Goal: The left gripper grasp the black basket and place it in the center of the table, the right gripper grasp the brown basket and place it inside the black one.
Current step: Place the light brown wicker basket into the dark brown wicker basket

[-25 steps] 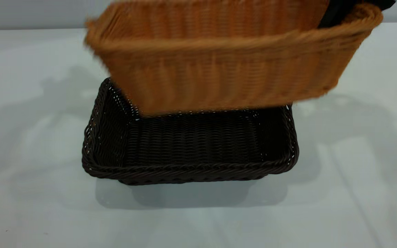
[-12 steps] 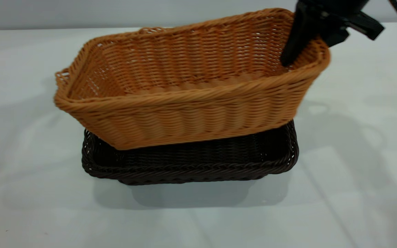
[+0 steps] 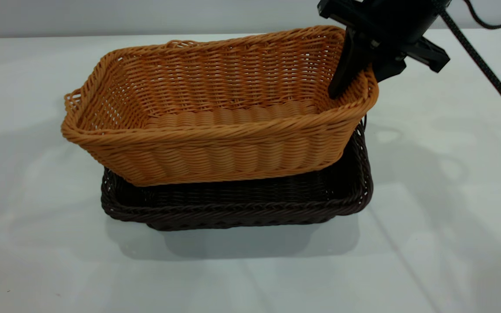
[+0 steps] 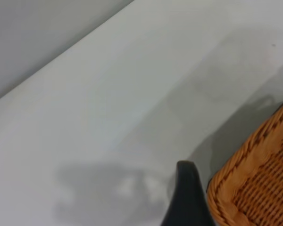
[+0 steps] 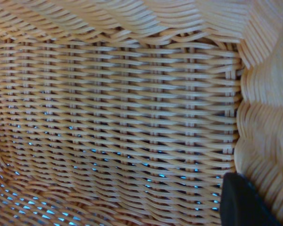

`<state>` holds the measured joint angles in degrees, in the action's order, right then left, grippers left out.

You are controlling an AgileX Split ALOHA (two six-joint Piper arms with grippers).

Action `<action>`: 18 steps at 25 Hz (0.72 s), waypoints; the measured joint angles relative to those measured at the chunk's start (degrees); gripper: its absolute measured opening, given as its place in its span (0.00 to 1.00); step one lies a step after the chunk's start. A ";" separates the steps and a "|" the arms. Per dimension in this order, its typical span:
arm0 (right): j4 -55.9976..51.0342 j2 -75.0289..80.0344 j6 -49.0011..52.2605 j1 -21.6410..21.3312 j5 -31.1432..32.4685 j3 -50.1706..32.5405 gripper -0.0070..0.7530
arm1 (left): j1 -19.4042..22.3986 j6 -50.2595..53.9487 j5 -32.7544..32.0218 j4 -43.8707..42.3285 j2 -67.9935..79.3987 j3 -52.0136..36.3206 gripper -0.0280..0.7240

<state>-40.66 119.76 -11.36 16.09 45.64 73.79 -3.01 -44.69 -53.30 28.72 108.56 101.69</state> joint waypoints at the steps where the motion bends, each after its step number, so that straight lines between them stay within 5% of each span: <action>1: -0.06 0.34 0.00 0.00 -0.17 0.00 0.12 | 0.00 -0.06 0.25 0.00 0.00 0.00 0.68; 4: -0.70 1.50 0.10 0.00 -0.71 0.00 0.22 | 0.00 -0.06 1.07 0.00 0.00 0.00 0.68; 13: -0.80 2.34 -1.06 -0.13 -4.17 0.00 0.70 | 0.00 -0.35 1.92 0.00 0.00 0.00 0.68; 18: 1.13 -1.29 -3.29 -1.97 -4.31 0.00 0.79 | 0.00 -0.35 2.31 0.00 0.00 0.00 0.68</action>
<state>-39.53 118.47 -14.64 14.12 41.33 73.79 -3.01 -45.03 -50.99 28.72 108.56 101.69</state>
